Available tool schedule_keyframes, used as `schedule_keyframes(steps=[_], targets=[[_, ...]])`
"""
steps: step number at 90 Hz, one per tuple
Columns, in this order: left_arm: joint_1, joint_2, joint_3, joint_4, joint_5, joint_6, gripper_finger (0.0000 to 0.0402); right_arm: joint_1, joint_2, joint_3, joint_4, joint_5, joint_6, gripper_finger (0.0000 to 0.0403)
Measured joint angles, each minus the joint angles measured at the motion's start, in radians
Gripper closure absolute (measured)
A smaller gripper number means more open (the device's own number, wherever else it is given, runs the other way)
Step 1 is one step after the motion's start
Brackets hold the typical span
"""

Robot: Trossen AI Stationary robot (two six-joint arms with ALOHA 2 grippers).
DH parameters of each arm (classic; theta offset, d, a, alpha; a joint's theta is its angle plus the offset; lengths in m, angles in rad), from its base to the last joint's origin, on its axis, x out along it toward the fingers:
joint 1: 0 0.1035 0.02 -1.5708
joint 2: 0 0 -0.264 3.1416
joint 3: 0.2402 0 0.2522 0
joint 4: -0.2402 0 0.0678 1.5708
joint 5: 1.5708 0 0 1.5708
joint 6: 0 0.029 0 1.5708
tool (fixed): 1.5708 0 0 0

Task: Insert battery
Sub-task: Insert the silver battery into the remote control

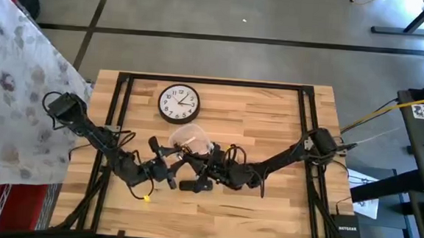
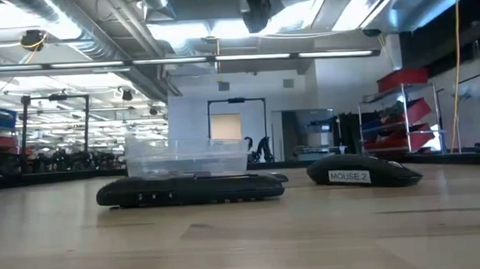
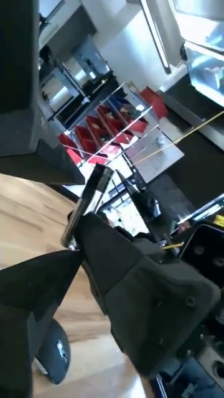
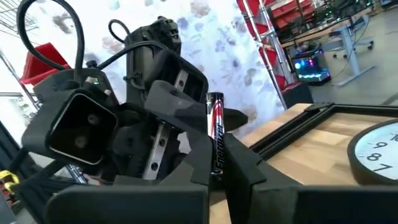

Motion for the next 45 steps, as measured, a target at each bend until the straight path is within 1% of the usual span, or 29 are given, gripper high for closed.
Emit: schedule_keyframes(steps=[33, 39, 45], targets=[[0.008, 0.0, -0.001, -0.01, -0.004, -0.016, 0.0236, 0.001, 0.0, 0.0, -0.025, 0.006, 0.0, 0.0401], [0.011, 0.0, -0.001, -0.038, -0.027, -0.01, 0.024, 0.0, 0.0, 0.0, -0.052, 0.013, 0.0, 0.0401], [0.006, 0.0, -0.001, -0.069, -0.08, 0.007, 0.0247, -0.002, 0.0, 0.0, -0.087, 0.031, -0.002, 0.0402]])
